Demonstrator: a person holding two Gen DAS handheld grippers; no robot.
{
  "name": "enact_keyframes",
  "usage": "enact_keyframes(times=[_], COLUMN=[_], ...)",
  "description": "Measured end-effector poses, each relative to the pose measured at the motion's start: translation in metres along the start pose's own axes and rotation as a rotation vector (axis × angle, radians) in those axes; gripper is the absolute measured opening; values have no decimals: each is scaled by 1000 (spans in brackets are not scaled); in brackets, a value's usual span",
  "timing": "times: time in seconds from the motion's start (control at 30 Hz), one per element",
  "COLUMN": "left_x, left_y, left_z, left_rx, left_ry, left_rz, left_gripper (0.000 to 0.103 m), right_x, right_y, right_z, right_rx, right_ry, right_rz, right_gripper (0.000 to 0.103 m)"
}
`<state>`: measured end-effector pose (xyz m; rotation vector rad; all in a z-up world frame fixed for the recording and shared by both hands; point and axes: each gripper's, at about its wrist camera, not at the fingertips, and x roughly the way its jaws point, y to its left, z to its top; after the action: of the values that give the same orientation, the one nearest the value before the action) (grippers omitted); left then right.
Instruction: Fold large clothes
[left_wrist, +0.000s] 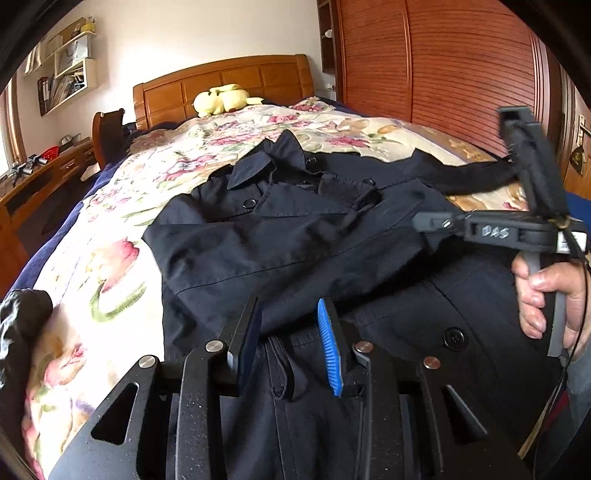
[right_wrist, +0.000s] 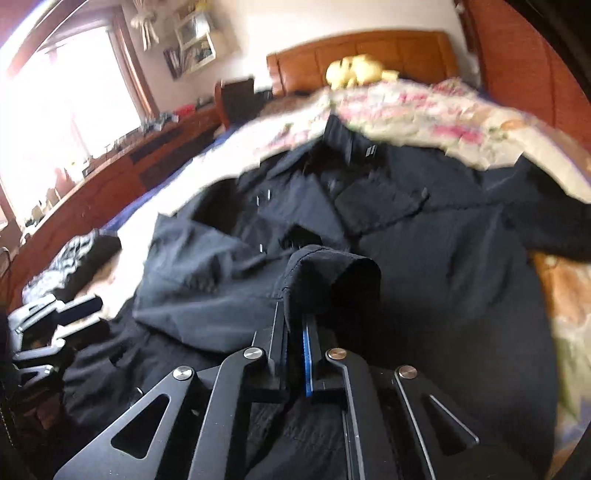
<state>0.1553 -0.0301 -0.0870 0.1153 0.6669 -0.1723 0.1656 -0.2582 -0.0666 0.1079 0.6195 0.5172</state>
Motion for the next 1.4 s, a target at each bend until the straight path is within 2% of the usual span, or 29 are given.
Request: enact_keyframes(times=[0.1, 0.23, 0.5, 0.73, 0.97, 1.13, 1.33, 1.4], left_x=[-3, -4, -3, -3, -10, -15, -23, -26], left_y=[1, 0, -5, -7, -3, 2, 8, 13], left_z=[1, 1, 3, 4, 6, 8, 9, 9], left_rx=[-6, -4, 11, 11, -8, -33, -45, -59], left_ry=[-20, -26, -30, -25, -40, -56, -75, -82], left_rz=[1, 1, -11, -29, -32, -43, -20, -38], left_gripper=[33, 33, 33, 33, 33, 33, 33, 33], right_x=[-28, -64, -100, -112, -112, -114, -138, -147], right_y=[-4, -17, -20, -5, -9, 2, 11, 13], right_z=[2, -2, -22, -32, -37, -39, -24, -16], right_rx=[-7, 5, -35, -59, -20, -82, -89, -87], right_ry=[-75, -133, -142, -99, 2, 67, 67, 51], right_rz=[-38, -72, -148, -179, -153, -186, -266, -271], right_gripper=[5, 5, 5, 5, 5, 5, 21, 36])
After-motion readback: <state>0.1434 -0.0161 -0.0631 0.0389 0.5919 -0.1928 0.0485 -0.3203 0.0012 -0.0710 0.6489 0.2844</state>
